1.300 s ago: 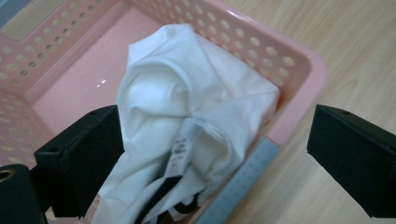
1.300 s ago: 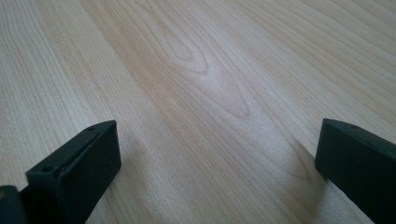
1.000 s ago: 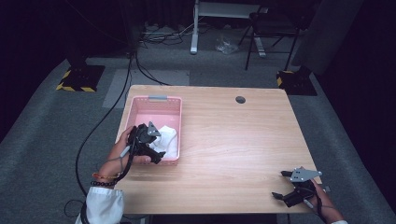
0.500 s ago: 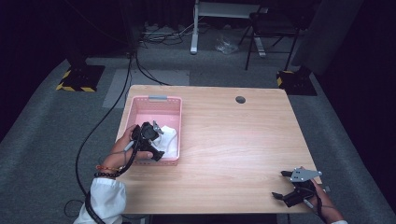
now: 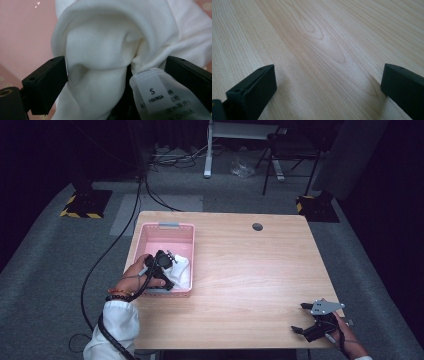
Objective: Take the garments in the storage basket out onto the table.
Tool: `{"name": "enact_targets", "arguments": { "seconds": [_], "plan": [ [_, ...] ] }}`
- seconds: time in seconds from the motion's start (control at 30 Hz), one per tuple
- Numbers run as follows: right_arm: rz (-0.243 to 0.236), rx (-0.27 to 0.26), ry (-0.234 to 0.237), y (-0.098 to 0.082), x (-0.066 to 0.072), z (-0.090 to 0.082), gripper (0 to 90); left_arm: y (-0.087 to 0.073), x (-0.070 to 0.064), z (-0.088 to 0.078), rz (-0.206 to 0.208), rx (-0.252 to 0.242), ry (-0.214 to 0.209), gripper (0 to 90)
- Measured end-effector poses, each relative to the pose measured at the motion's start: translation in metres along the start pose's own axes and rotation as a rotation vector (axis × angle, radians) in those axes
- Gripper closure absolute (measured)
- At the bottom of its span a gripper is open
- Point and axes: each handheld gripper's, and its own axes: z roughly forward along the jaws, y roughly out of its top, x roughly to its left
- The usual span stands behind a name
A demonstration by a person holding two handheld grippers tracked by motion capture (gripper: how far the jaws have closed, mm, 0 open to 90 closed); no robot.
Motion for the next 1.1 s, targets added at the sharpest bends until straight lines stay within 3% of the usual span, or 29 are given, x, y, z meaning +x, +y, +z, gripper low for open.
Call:
{"name": "enact_targets", "arguments": {
  "seconds": [0.07, 0.33, 0.53, 0.67, 0.73, 0.9, 1.0, 1.1],
  "plan": [
    [0.0, 0.0, 0.0, 0.0, 0.0, 0.0, 0.4, 0.003, 0.001, 0.006, -0.004, 0.025, -0.004, 5.2],
    [-0.001, 0.0, 0.0, 0.0, 0.0, 0.0, 0.4, 0.008, 0.007, 0.016, -0.008, 0.062, -0.101, 2.9],
    [-0.001, 0.0, 0.0, 0.0, 0.0, 0.0, 0.4, 0.006, 0.015, 0.021, -0.02, 0.059, -0.168, 4.1],
    [-0.001, 0.0, 0.001, 0.0, 0.0, 0.0, 0.3, 0.004, 0.021, 0.029, -0.045, 0.106, -0.142, 6.4],
    [-0.001, 0.0, 0.002, 0.0, 0.0, 0.0, 0.3, 0.005, 0.02, 0.031, -0.038, 0.113, -0.133, 5.3],
    [-0.001, 0.0, 0.002, 0.0, 0.0, 0.0, 0.3, 0.014, 0.013, 0.038, 0.001, 0.191, -0.081, 2.7],
    [-0.001, 0.0, 0.002, 0.0, 0.0, 0.0, 0.3, 0.015, 0.013, 0.039, 0.007, 0.205, -0.077, 0.4],
    [-0.001, 0.0, 0.002, 0.0, 0.0, 0.0, 0.3, 0.013, 0.013, 0.04, -0.011, 0.189, -0.087, 0.1]
  ]
}}
